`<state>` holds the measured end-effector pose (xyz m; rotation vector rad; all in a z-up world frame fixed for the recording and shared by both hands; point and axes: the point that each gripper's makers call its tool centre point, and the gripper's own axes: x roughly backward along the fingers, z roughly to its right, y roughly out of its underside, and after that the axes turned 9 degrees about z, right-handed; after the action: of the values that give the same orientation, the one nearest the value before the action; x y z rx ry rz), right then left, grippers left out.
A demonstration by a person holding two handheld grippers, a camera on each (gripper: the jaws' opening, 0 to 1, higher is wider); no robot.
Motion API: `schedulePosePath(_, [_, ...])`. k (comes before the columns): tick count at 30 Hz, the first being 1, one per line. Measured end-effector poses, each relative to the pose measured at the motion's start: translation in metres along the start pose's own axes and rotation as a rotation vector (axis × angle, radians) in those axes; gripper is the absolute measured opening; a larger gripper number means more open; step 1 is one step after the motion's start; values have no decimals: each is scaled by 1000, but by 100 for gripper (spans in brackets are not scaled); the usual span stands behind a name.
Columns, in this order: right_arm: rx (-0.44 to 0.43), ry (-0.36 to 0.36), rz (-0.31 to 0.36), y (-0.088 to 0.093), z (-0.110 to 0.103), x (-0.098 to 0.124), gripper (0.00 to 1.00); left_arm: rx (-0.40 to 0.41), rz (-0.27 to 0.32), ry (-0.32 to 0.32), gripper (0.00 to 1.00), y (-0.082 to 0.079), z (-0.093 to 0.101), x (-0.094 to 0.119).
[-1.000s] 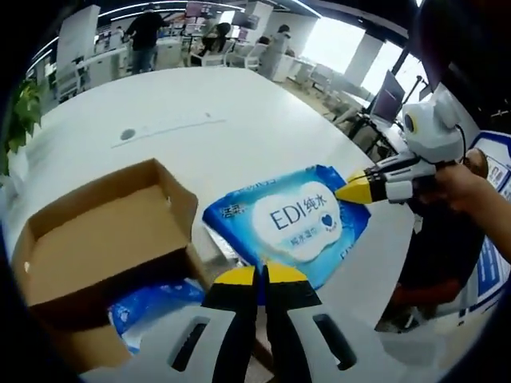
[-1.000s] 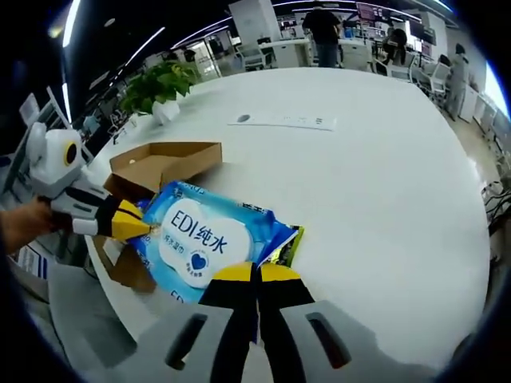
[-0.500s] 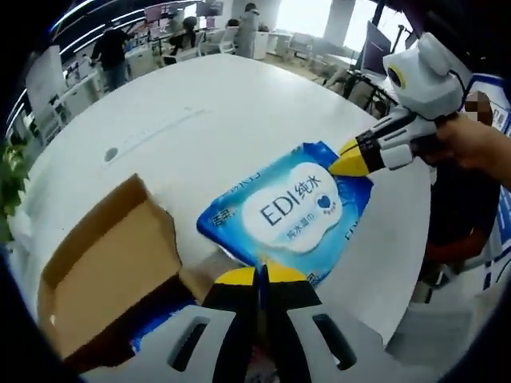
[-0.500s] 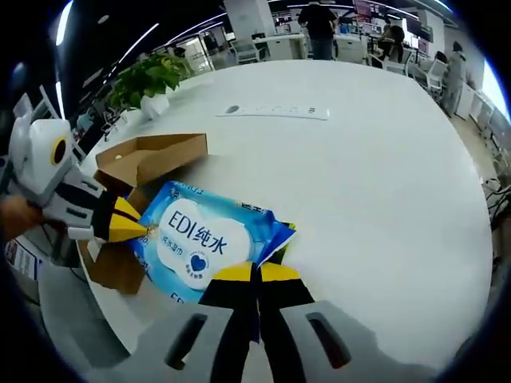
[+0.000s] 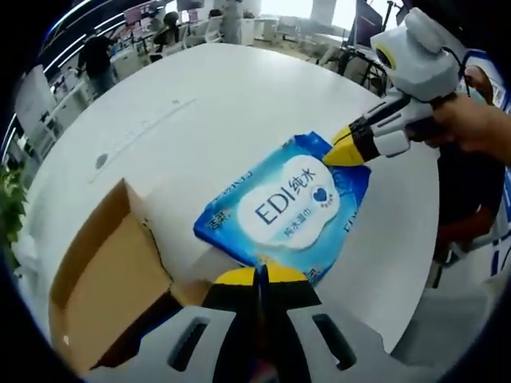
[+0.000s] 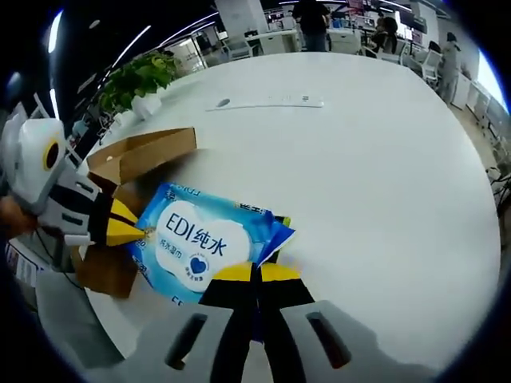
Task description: Operate the shoe box by opening the lid, removing the specified soft item, and placing it in the target area until the item is outside and the box remains undamaged.
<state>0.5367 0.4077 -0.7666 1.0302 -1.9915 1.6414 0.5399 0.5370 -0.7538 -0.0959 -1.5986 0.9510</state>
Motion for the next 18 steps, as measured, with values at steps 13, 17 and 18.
schedulePosePath(13, [-20,11,9,5,6,-4,0,-45,-18,3,0,6,2,-3])
schedulePosePath(17, [-24,15,18,6,7,-4,1,-78,-9,-2,2,6,2,-1])
schedulePosePath(18, [-17,17,21,5,7,-3,1,-81,-7,-4,3,6,3,1])
